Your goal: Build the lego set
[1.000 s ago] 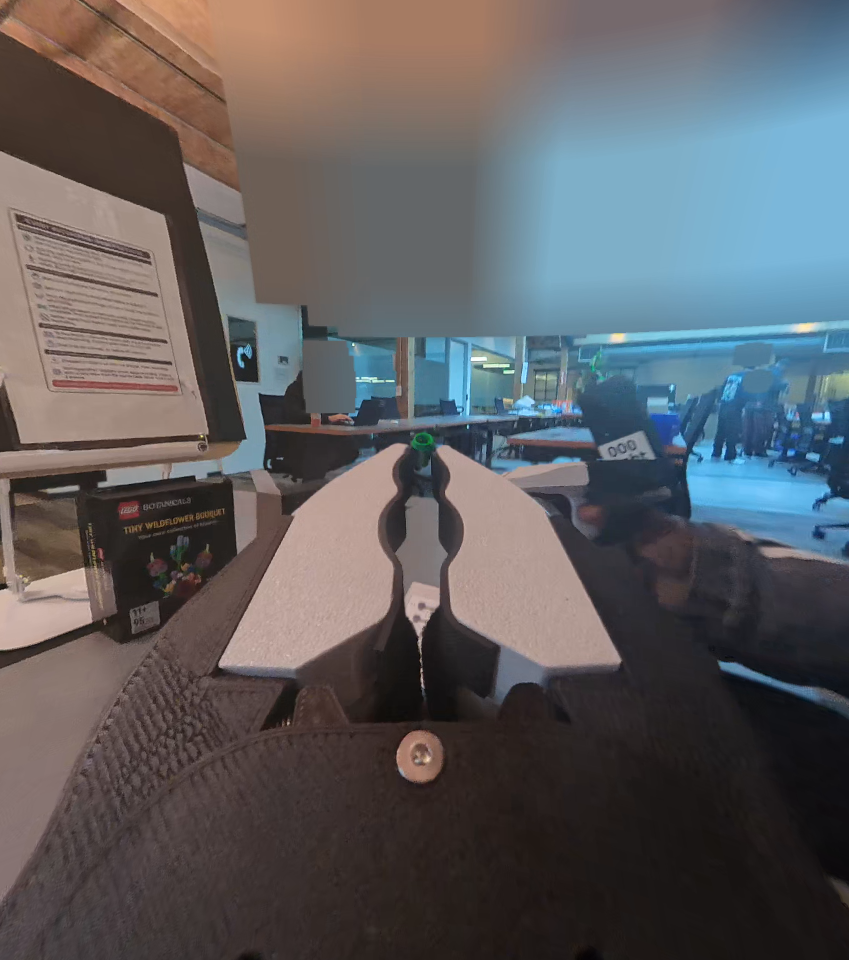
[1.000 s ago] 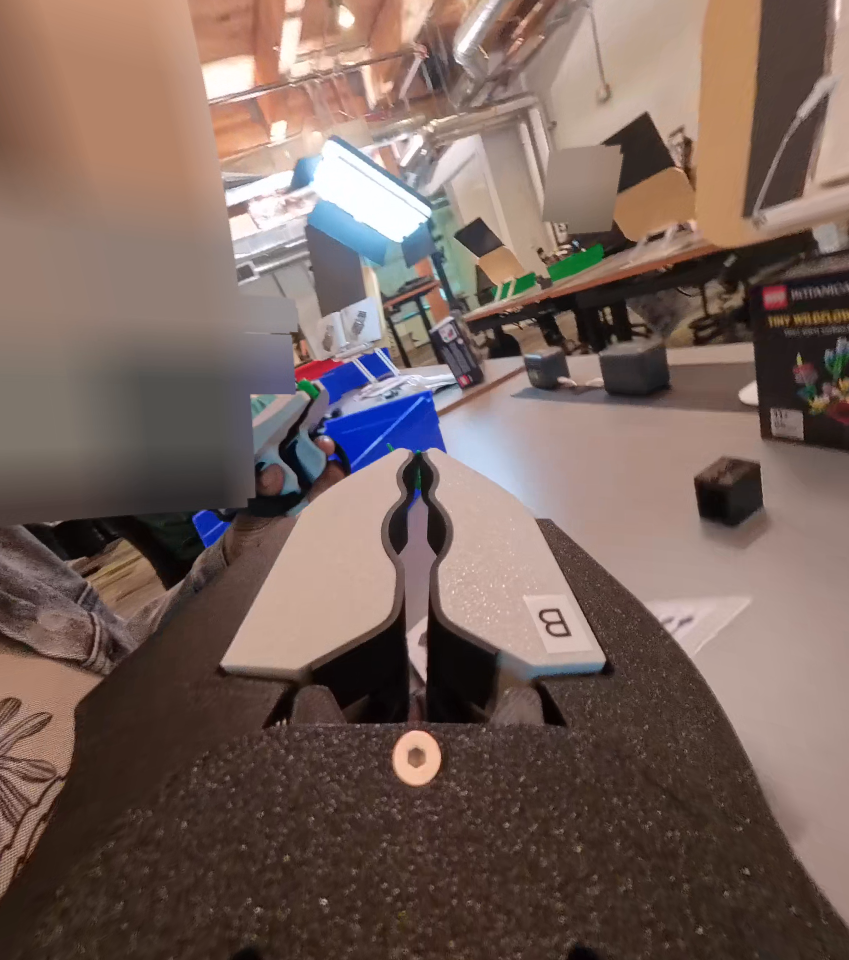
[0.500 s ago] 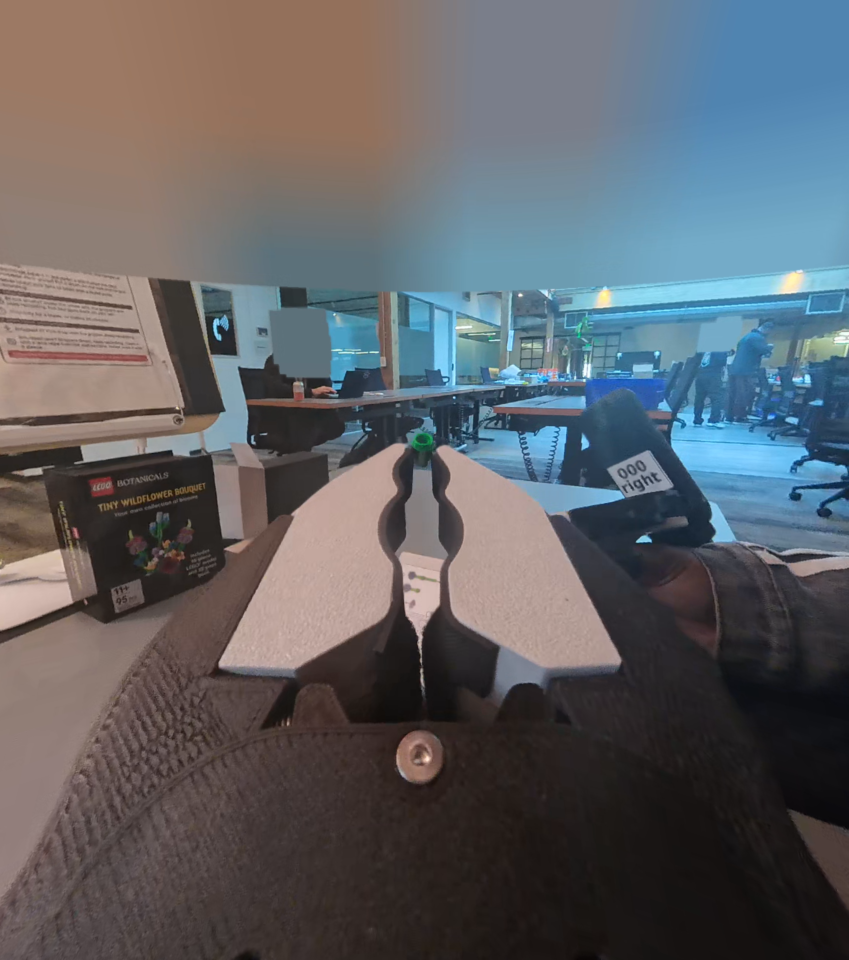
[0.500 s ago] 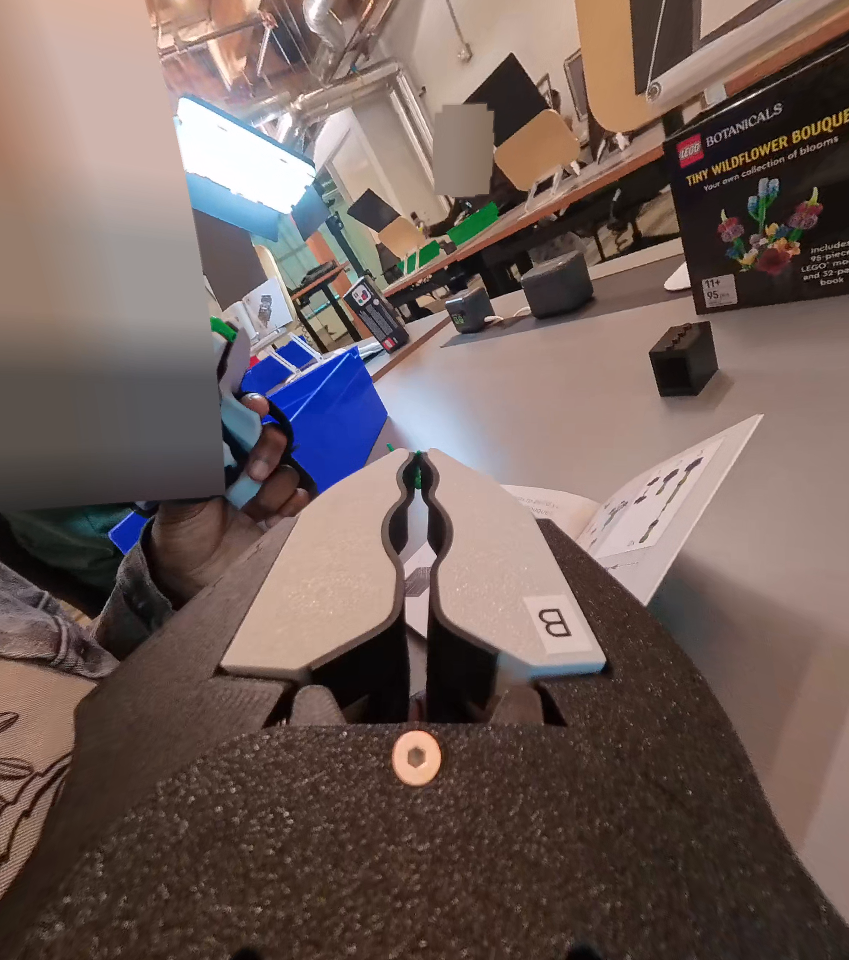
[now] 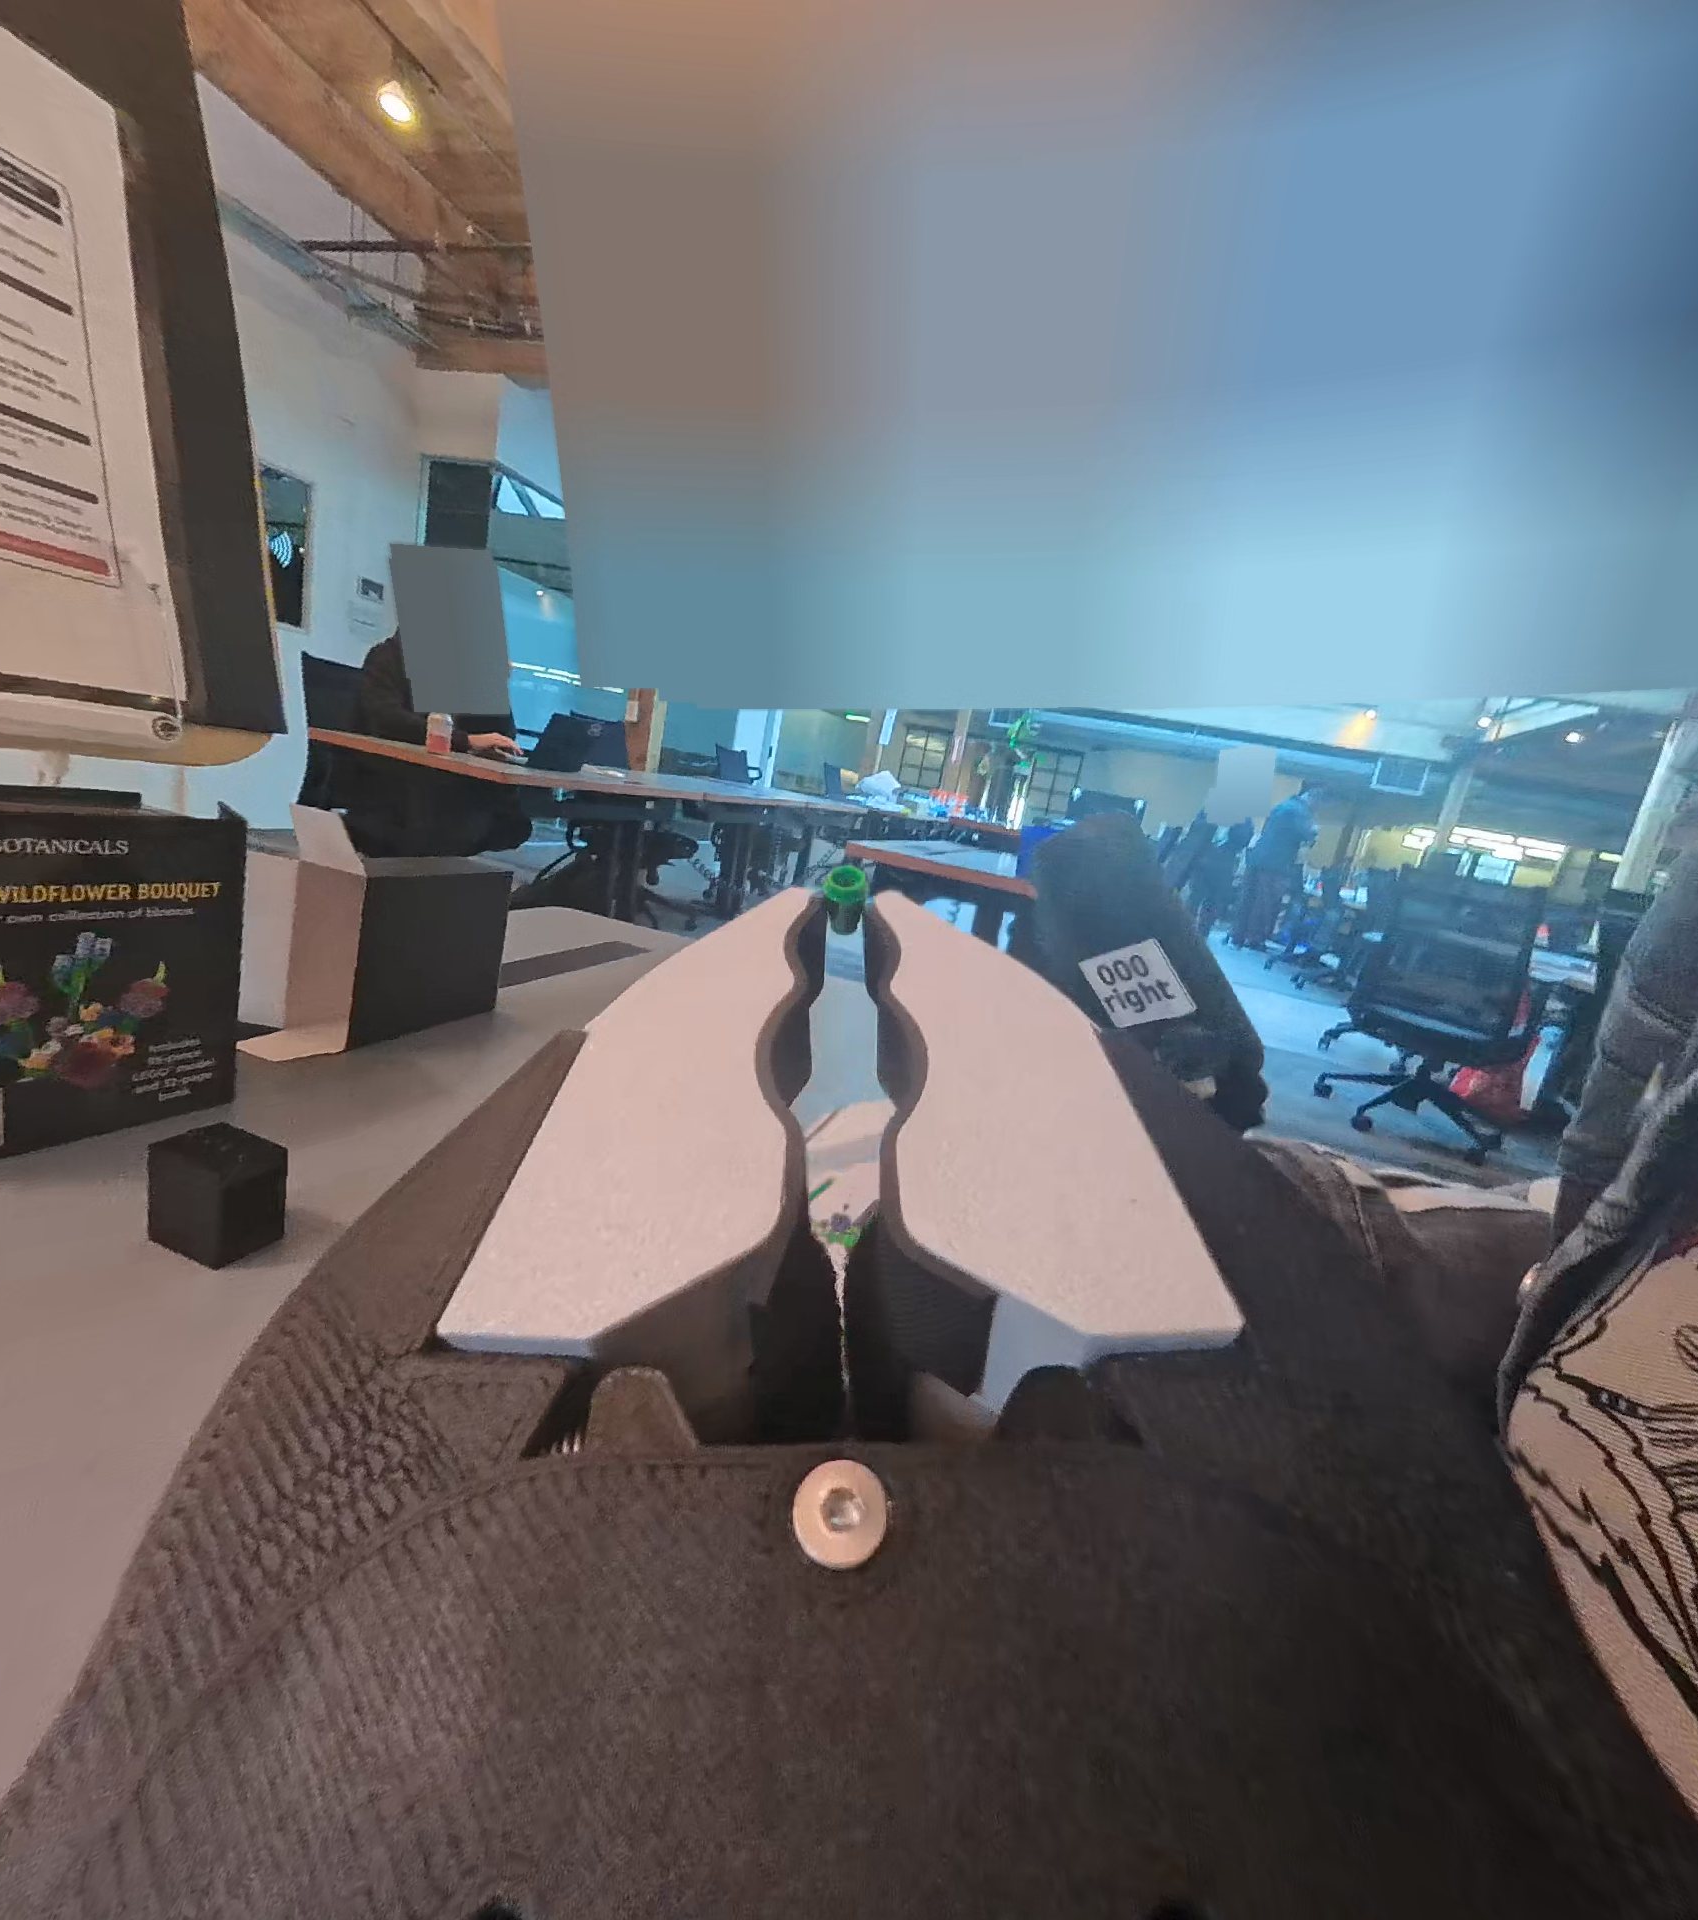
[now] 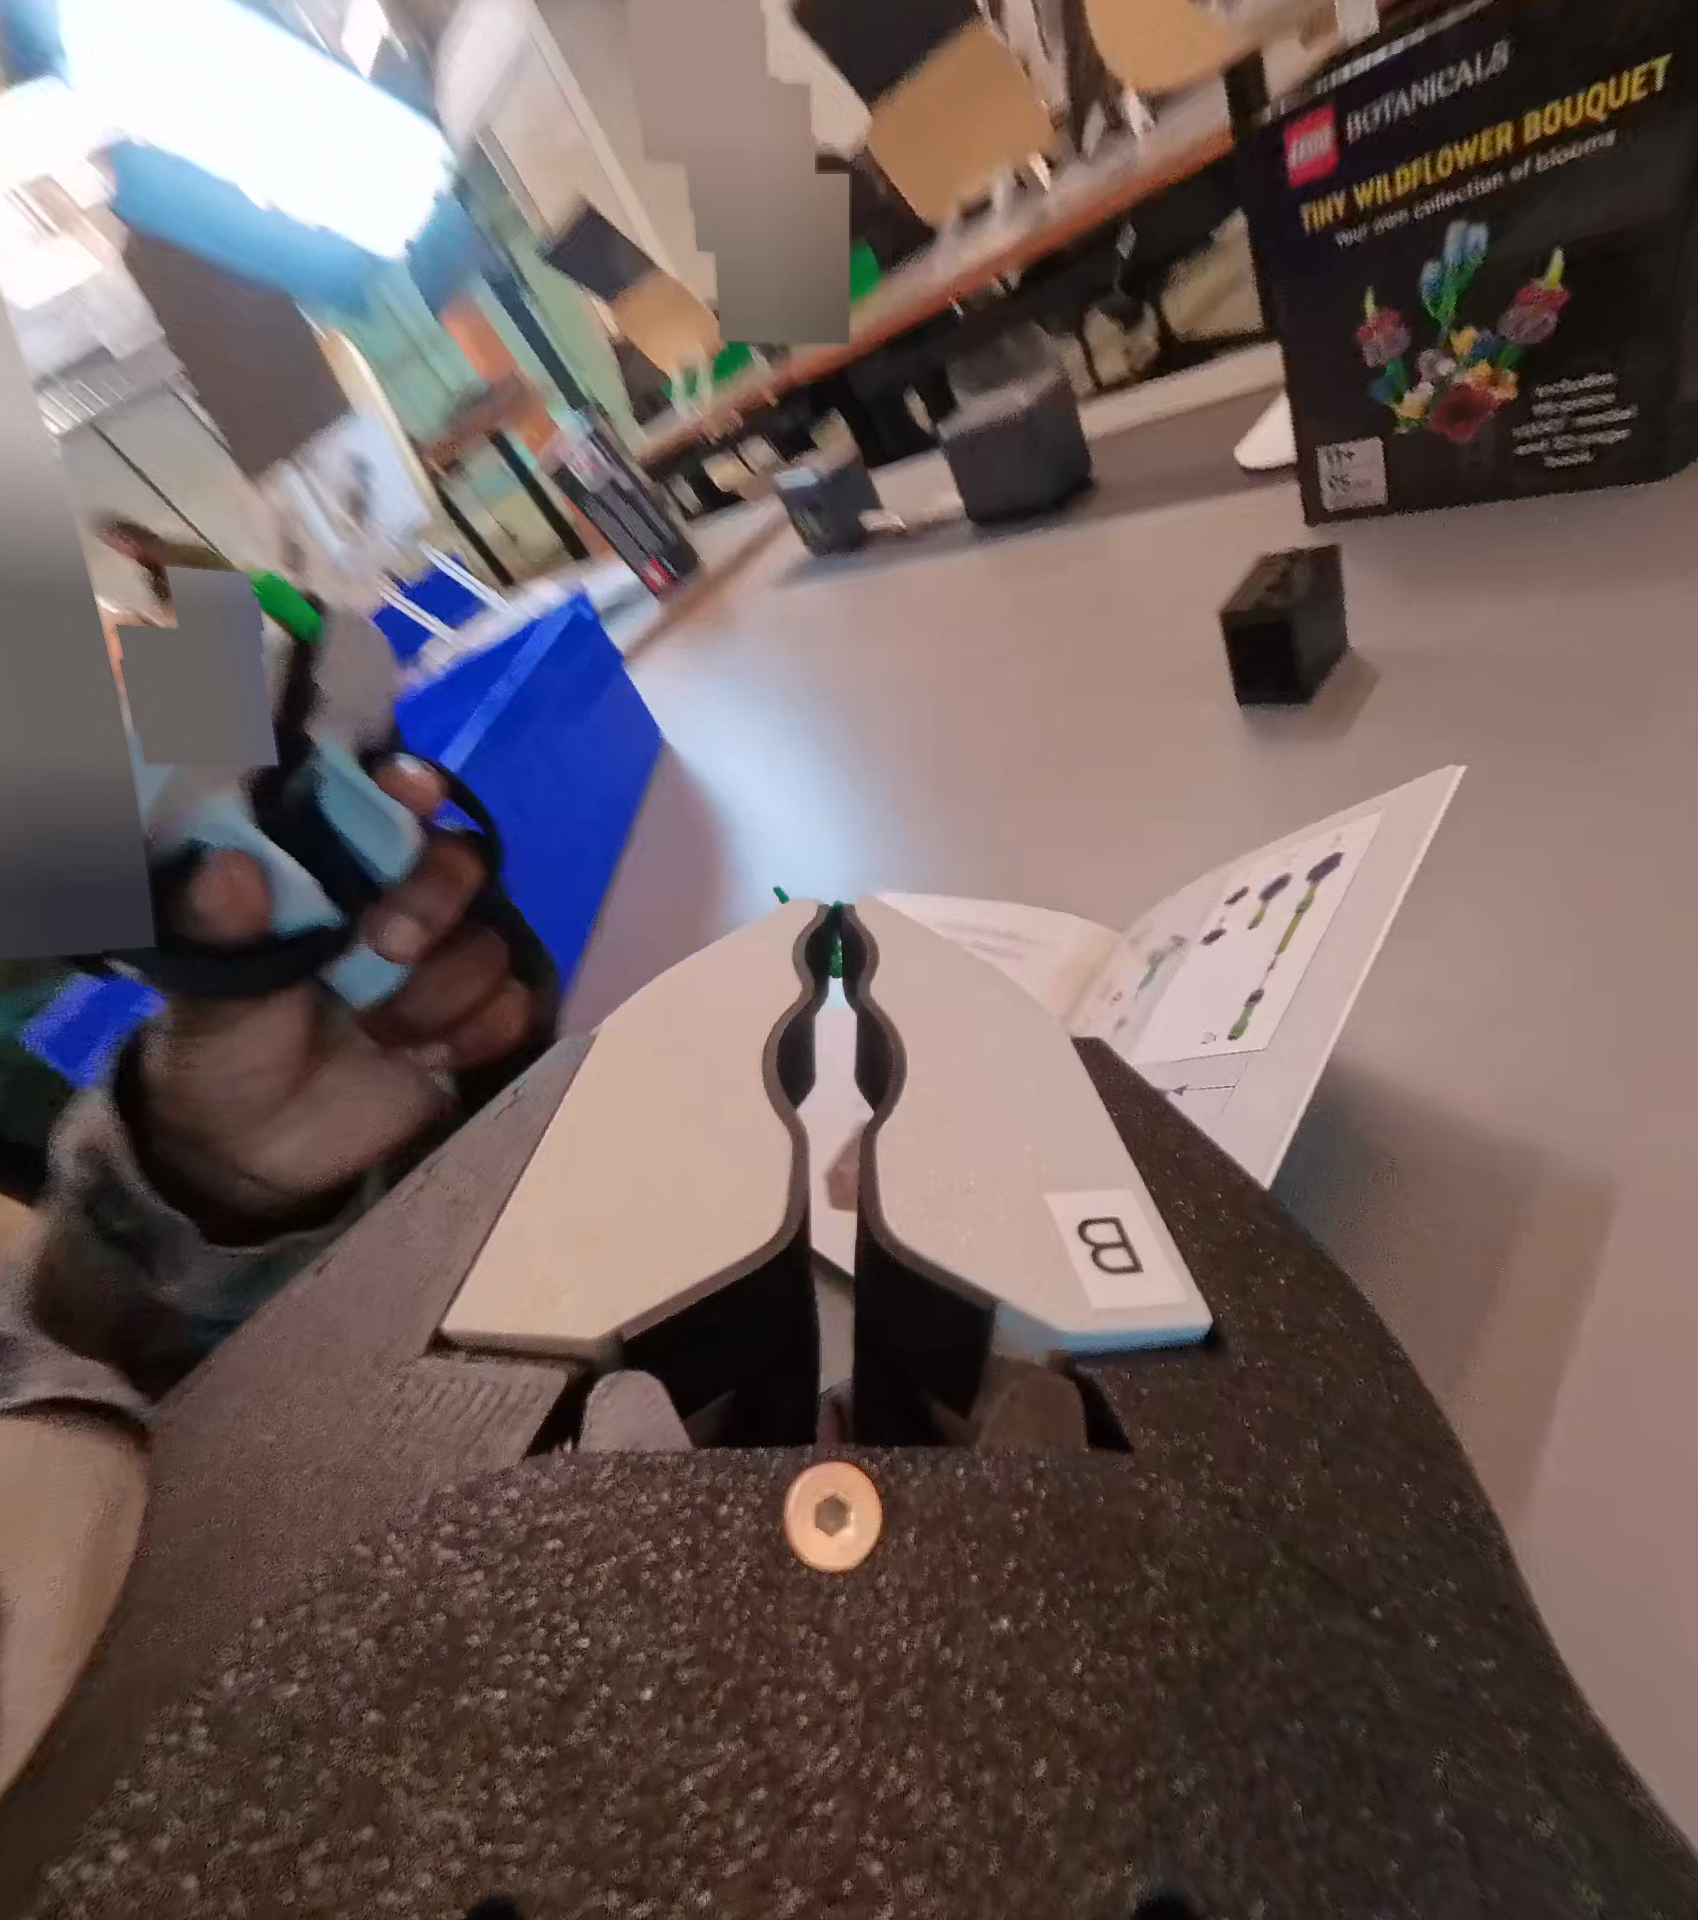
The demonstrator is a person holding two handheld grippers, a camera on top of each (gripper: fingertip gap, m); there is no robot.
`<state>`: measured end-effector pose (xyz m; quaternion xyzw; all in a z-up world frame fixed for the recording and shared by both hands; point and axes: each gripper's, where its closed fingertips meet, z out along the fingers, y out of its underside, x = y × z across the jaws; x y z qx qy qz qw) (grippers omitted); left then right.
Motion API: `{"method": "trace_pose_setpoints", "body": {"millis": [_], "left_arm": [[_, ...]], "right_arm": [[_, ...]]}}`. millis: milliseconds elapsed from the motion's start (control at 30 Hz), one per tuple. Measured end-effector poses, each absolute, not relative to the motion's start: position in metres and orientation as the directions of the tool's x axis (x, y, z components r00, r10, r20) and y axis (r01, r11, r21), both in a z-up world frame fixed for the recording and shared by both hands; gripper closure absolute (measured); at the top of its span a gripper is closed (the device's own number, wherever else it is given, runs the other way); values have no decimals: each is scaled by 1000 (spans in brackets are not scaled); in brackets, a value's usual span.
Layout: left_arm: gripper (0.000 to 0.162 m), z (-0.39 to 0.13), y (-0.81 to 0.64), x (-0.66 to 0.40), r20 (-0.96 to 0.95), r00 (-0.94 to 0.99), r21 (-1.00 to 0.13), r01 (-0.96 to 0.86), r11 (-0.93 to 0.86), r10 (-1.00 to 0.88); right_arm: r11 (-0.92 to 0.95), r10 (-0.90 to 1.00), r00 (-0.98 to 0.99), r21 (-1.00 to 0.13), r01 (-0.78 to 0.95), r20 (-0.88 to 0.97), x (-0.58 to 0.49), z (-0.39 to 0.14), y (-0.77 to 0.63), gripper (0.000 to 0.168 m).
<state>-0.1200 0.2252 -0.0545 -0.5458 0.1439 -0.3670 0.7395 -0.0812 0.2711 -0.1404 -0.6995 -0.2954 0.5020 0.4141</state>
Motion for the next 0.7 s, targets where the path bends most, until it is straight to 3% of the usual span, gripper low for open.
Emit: {"method": "trace_pose_setpoints", "body": {"millis": [33, 200, 400, 567, 633, 700], "left_arm": [[155, -53, 225, -122, 196, 687, -906, 400, 140, -700], [155, -41, 218, -131, 182, 715, -883, 421, 207, -675], [155, -37, 216, -134, 157, 742, -882, 402, 245, -652], [155, -32, 212, -136, 264, 647, -822, 539, 185, -715], [155, -22, 205, -137, 357, 481, -707, 699, 104, -801], [155, -7, 191, -136, 363, 294, -576, 816, 35, -884]], "right_arm": [[-450, 842, 365, -890, 70, -397, -84, -147, 272, 168], [-262, 897, 438, -875, 407, -65, -90, -173, 273, 167], [-341, 895, 437, -770, 539, -91, -87, -203, 268, 154], [-242, 921, 385, -870, 430, -65, -83, -163, 269, 150], [-164, 954, 287, -954, 251, -89, -90, -120, 257, 149], [-217, 968, 131, -976, -10, -216, -98, -67, 238, 152]]}}
